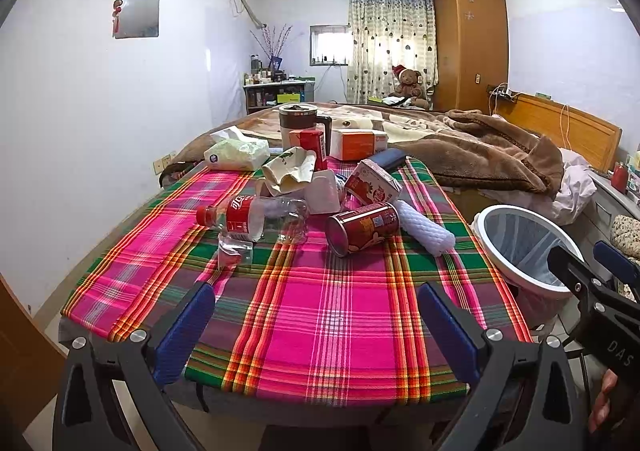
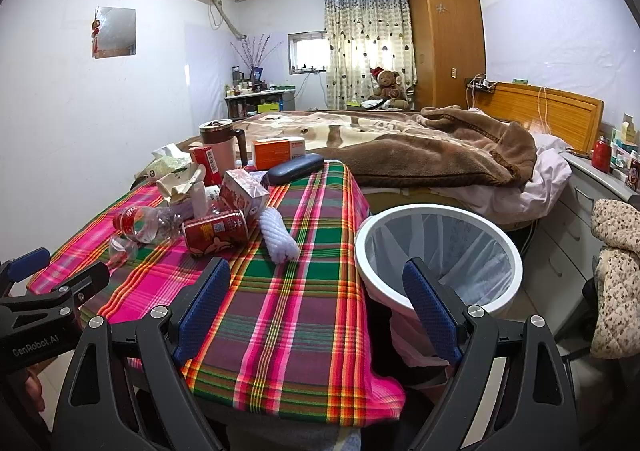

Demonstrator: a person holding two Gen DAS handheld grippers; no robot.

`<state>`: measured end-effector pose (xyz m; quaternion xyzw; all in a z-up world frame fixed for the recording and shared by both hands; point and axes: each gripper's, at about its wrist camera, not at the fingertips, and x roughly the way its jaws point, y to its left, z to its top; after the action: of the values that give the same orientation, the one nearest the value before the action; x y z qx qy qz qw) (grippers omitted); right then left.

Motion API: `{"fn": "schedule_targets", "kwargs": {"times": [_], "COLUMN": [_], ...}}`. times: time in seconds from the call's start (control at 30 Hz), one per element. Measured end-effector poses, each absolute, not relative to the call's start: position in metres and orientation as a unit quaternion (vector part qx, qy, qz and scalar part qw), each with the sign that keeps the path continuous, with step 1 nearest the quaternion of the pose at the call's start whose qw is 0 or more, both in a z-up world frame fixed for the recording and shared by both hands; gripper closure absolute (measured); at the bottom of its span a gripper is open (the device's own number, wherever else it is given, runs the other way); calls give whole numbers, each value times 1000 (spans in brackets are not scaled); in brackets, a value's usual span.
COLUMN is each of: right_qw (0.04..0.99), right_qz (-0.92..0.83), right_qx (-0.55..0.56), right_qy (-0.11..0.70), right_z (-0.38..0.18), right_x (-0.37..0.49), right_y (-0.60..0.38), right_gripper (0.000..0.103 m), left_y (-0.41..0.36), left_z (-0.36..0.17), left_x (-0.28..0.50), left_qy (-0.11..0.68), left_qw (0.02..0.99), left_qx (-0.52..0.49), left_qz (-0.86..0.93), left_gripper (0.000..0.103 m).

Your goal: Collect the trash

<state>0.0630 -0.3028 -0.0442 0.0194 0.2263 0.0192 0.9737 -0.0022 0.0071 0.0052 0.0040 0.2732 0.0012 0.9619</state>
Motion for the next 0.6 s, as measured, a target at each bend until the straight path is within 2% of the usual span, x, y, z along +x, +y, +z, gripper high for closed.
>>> {"fn": "schedule_targets", "kwargs": {"times": [0.6], "right_qw": [974], "right_qz": [17], "right_qx": [18], "right_qy": [226], "right_z": [-42], "right_x": [61], "right_y": [-304], "right_gripper": [13], "left_y": [9], "left_z": [7], "left_x": [-3], "left_qy": [272], "left_qw": [962], "left_qx": [4], "left_qz": [2], "left_gripper": [0]}}
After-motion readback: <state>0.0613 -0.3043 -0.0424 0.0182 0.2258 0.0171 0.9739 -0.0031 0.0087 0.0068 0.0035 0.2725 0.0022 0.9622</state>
